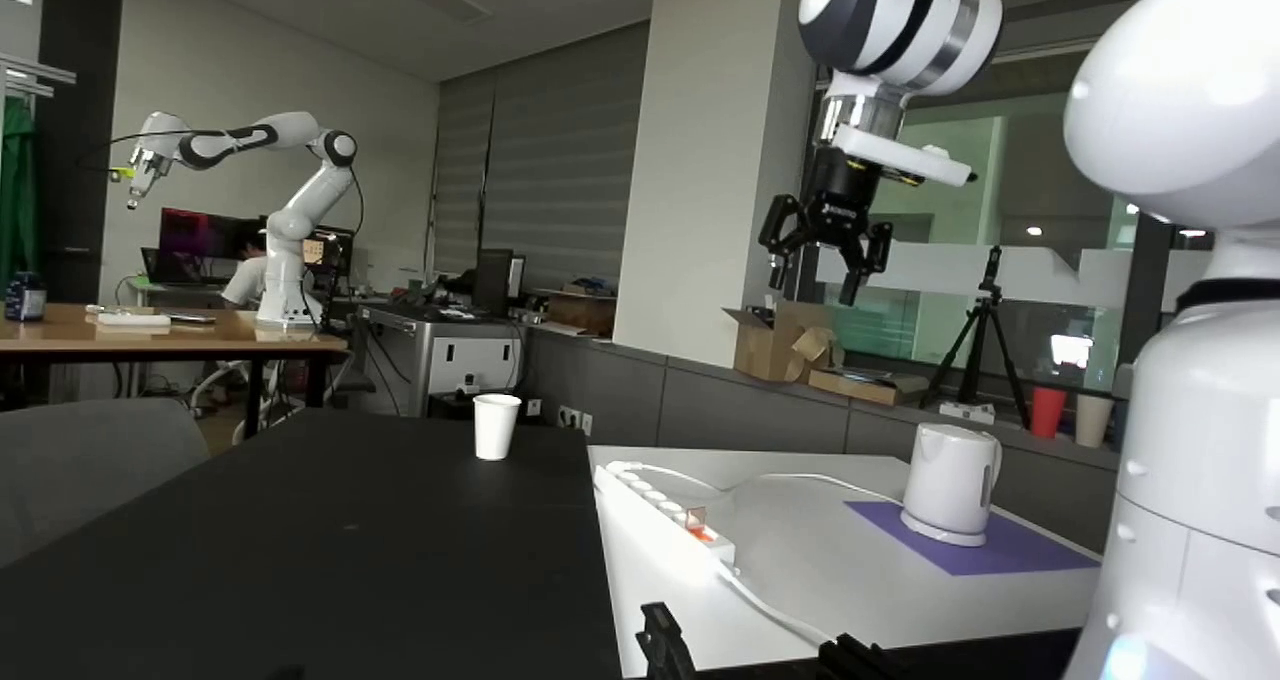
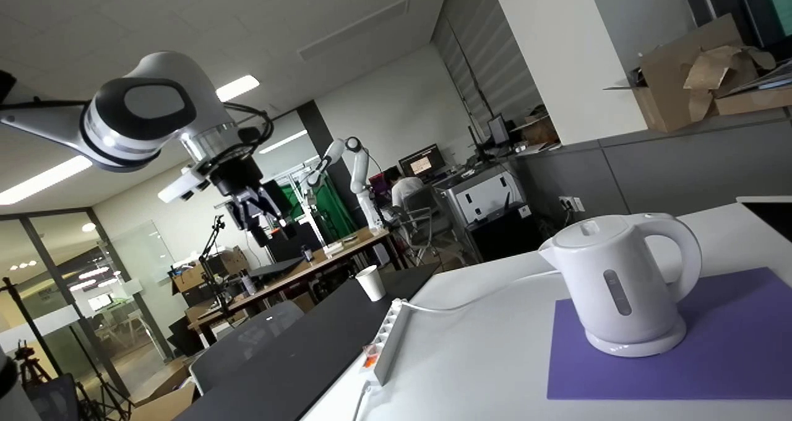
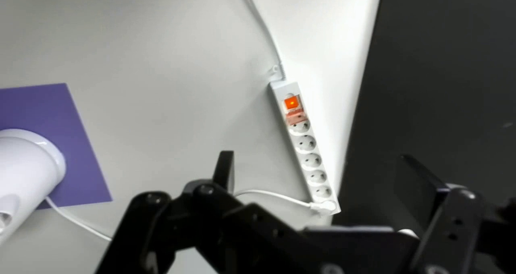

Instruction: Turn on the kettle

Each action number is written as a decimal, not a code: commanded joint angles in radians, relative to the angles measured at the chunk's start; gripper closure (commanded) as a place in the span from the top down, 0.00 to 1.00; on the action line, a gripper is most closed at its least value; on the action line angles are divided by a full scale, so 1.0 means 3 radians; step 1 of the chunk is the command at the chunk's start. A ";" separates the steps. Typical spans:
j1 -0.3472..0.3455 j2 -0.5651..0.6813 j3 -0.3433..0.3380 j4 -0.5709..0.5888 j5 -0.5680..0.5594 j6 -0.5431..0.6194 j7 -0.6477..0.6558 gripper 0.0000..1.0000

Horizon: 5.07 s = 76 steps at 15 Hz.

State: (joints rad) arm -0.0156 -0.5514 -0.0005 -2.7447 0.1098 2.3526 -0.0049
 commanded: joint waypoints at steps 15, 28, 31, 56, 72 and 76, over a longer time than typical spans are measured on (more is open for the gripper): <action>-0.0563 0.0898 -0.0596 0.0829 -0.0116 0.0015 -0.0015 1.00; -0.0563 0.0898 -0.0597 0.0823 -0.0116 0.0017 -0.0015 1.00; -0.0574 0.0948 -0.0611 0.0865 -0.0128 0.0033 -0.0038 1.00; -0.1919 0.3872 -0.0928 0.4493 0.0989 -0.0447 0.0414 1.00; -0.2093 0.4044 -0.0734 0.4632 0.1170 -0.0447 0.0256 0.75; -0.2235 0.4322 -0.0582 0.4914 0.1299 -0.0506 0.0327 0.53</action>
State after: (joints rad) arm -0.6425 0.6624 -0.2138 -1.3893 0.4638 2.2460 0.0638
